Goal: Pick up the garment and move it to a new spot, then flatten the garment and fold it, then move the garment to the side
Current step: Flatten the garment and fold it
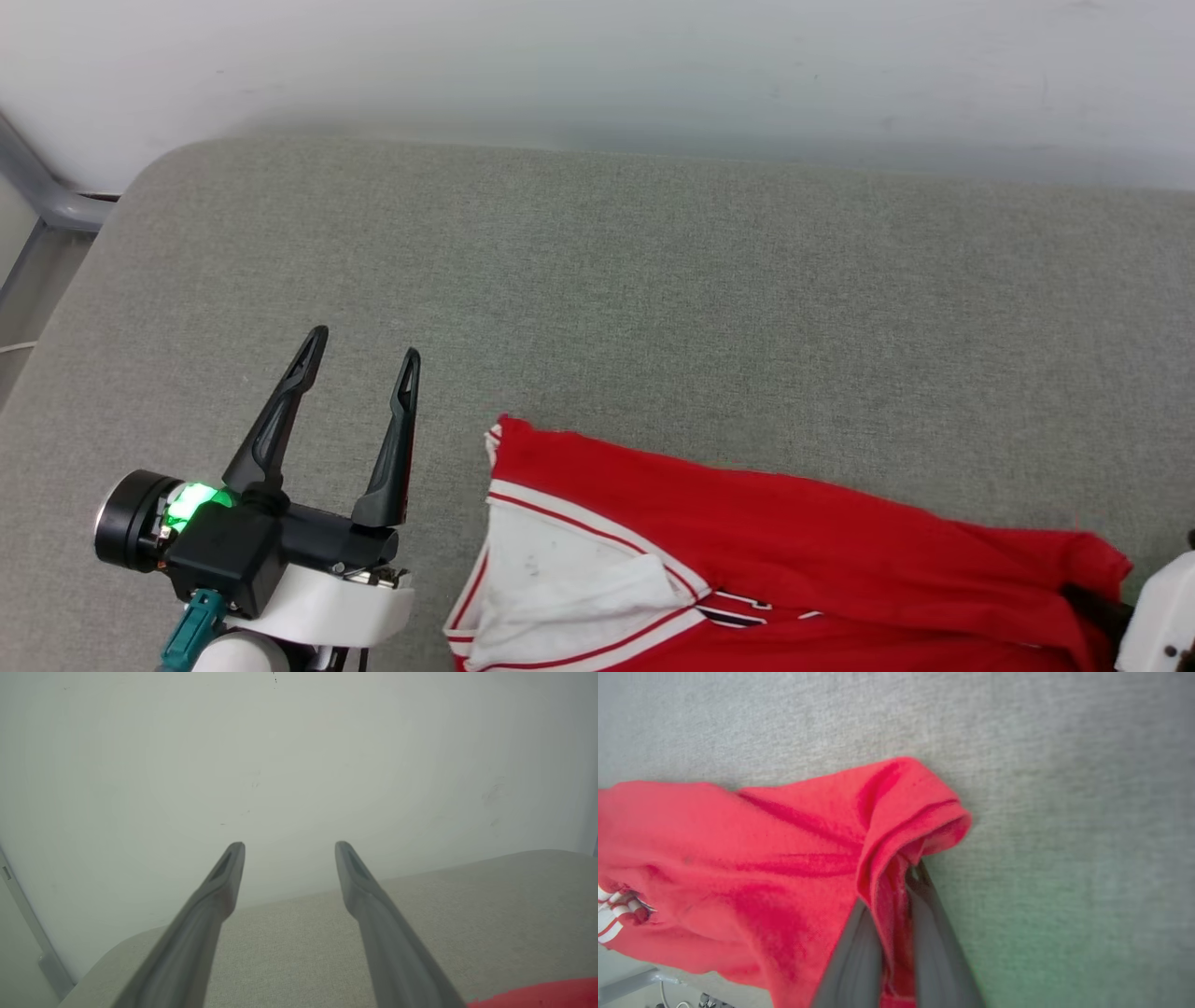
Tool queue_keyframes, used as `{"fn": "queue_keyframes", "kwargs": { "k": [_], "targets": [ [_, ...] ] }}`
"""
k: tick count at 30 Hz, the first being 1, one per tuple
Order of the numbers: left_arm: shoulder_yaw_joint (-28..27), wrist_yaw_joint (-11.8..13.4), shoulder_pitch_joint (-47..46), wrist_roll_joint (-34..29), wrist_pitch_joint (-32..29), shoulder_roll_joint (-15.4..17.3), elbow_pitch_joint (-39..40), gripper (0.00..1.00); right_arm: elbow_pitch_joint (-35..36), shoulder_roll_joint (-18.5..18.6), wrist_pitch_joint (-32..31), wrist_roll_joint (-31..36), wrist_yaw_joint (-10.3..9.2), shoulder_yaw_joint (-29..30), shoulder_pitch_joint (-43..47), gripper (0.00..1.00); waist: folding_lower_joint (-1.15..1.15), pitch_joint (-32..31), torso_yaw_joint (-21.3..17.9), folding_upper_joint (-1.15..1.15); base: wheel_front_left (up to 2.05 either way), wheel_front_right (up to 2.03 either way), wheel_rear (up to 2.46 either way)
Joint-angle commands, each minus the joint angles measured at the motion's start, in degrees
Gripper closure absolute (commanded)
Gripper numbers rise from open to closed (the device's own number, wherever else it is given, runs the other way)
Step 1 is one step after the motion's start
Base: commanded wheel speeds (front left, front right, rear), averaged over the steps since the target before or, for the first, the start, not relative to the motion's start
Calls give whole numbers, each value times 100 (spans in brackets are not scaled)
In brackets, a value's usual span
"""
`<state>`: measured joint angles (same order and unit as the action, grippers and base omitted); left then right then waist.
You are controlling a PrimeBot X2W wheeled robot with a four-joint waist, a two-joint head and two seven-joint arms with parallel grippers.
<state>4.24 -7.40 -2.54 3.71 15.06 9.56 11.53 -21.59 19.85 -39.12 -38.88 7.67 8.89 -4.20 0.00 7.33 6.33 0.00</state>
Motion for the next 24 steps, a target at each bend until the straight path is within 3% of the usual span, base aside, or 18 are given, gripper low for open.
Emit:
{"fn": "queue_keyframes", "kwargs": {
  "k": [1, 10, 17, 24],
  "targets": [
    [-1, -8, 64, 12, 13, 14, -10, 0, -124, 148, 38, 85, -35, 88, 17, 100, 0, -7, -5, 0, 0, 0, 0],
    [3, -9, 98, 68, 13, -5, -46, 0, -564, 573, 401, 601, -24, 831, -163, 100, 0, -106, -12, 0, 0, 0, 0],
    [23, -9, 213, 95, 13, -51, -106, 0, -123, 323, 316, 660, -22, 727, 39, 100, 0, -339, -5, 0, 0, 0, 0],
    [-14, -9, 383, 161, 13, -97, -119, 0, 951, -25, 9, 570, -22, 568, 523, 100, 0, -633, 17, 0, 0, 0, 0]
  ]
}}
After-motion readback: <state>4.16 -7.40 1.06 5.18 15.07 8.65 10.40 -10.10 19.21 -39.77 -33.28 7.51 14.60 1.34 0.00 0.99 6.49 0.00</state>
